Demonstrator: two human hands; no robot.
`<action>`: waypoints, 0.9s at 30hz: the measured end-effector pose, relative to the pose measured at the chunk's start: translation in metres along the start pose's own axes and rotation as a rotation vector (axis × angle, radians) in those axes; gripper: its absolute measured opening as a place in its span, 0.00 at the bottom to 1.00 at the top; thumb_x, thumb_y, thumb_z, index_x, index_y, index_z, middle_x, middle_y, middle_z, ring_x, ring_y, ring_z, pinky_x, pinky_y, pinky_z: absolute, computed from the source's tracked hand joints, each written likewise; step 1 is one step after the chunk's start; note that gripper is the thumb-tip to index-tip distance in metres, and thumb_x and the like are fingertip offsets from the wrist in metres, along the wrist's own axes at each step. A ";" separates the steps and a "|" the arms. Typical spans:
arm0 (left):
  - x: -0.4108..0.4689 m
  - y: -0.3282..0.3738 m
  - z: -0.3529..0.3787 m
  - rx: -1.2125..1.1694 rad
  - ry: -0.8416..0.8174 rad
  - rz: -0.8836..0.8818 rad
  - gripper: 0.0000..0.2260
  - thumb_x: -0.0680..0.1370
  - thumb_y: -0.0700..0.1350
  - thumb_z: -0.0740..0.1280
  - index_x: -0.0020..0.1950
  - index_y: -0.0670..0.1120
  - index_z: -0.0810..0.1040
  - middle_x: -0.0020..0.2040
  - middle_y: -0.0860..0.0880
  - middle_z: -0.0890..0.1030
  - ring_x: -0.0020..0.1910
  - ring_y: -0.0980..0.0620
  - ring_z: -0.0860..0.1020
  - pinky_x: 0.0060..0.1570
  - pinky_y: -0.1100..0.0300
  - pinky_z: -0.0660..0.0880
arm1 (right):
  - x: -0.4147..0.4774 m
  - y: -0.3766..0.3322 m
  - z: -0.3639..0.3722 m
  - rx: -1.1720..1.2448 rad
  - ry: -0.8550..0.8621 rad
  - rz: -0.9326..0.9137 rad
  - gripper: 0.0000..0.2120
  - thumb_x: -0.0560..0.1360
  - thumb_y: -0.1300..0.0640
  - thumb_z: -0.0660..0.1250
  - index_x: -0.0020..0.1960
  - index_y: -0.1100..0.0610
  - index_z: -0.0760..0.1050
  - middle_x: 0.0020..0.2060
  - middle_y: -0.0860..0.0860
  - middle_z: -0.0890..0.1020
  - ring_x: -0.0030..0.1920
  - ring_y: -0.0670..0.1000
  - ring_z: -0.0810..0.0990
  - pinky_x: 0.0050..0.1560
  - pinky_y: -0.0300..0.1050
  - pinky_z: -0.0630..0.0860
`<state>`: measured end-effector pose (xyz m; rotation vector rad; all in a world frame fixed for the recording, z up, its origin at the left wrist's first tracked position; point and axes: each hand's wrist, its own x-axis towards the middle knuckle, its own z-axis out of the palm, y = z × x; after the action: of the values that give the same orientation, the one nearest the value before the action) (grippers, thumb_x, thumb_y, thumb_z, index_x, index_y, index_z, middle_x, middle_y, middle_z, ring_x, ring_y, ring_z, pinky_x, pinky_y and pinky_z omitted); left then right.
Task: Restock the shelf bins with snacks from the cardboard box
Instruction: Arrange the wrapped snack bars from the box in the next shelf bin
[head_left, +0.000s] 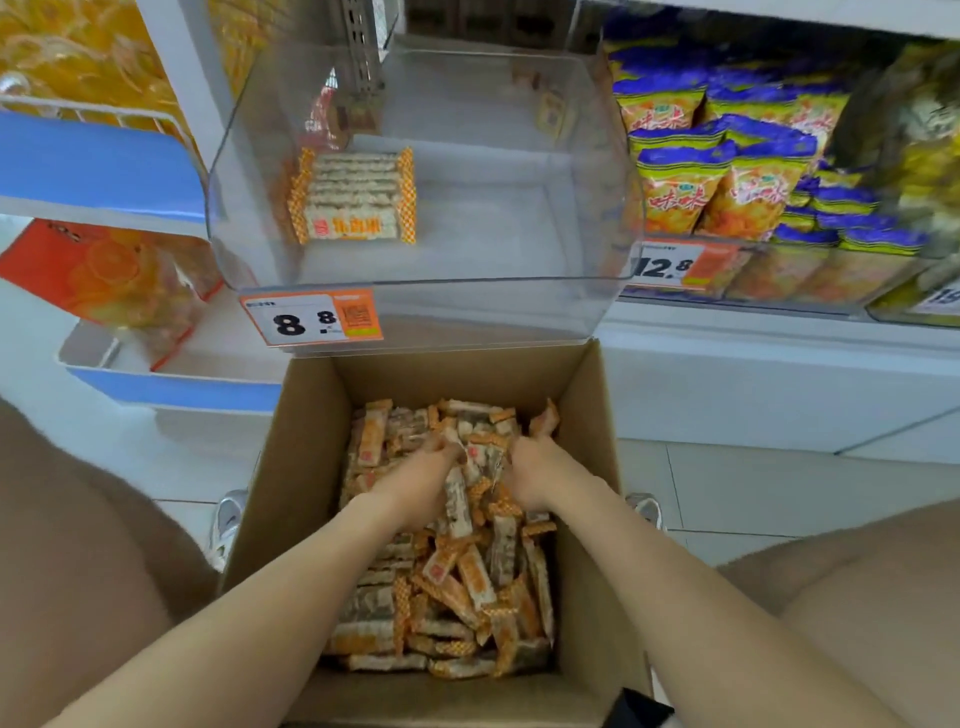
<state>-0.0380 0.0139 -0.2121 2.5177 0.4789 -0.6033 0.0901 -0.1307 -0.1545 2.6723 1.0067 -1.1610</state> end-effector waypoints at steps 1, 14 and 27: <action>0.003 0.001 0.005 -0.018 -0.034 -0.012 0.33 0.79 0.33 0.65 0.81 0.55 0.62 0.84 0.46 0.51 0.70 0.42 0.75 0.58 0.53 0.80 | 0.002 -0.003 0.008 -0.003 -0.014 0.028 0.22 0.83 0.61 0.61 0.76 0.61 0.67 0.67 0.62 0.74 0.63 0.61 0.79 0.61 0.54 0.81; -0.002 -0.016 0.013 0.124 -0.049 -0.044 0.35 0.78 0.28 0.65 0.80 0.56 0.65 0.82 0.43 0.60 0.70 0.38 0.74 0.54 0.53 0.79 | 0.013 0.001 0.045 0.163 0.251 -0.057 0.17 0.84 0.44 0.60 0.70 0.47 0.64 0.66 0.59 0.71 0.64 0.63 0.72 0.56 0.57 0.76; -0.041 -0.011 -0.047 -0.592 -0.085 -0.104 0.14 0.85 0.56 0.64 0.63 0.52 0.83 0.58 0.50 0.83 0.56 0.46 0.84 0.57 0.44 0.83 | -0.041 -0.007 -0.017 0.714 0.236 -0.158 0.12 0.81 0.62 0.63 0.62 0.51 0.76 0.49 0.57 0.85 0.42 0.55 0.83 0.40 0.52 0.77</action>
<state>-0.0625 0.0397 -0.1591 1.9094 0.6504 -0.5118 0.0762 -0.1424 -0.1133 3.3956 0.9862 -1.4909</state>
